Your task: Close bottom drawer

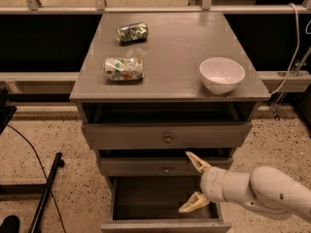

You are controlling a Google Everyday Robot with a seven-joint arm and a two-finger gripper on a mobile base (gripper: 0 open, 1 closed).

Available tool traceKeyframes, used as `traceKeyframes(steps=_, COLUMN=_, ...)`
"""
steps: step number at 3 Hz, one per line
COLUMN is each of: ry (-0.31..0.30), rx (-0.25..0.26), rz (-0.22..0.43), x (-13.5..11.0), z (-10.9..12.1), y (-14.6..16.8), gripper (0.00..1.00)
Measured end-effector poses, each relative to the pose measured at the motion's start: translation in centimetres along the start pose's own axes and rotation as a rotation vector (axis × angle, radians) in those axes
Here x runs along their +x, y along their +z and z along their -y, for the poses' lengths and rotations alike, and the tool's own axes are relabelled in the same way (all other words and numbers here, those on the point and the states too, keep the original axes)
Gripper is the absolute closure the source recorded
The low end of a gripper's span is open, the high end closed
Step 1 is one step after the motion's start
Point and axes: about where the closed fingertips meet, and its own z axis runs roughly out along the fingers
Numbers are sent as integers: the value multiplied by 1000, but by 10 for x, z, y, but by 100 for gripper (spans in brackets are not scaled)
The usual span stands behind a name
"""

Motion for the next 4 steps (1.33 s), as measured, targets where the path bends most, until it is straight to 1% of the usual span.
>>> traceKeyframes(steps=1, ry=-5, rx=-58, rz=-61, x=24, z=-32, y=9, gripper=0)
traceKeyframes(steps=2, ry=-12, rx=-114, rz=-86, x=62, z=-69, y=22, gripper=0)
traceKeyframes(steps=3, ry=4, rx=-145, rz=-82, x=107, z=-98, y=33, gripper=15)
traceKeyframes(steps=4, ry=-48, rx=-165, rz=-27, x=123, z=-108, y=40, gripper=38)
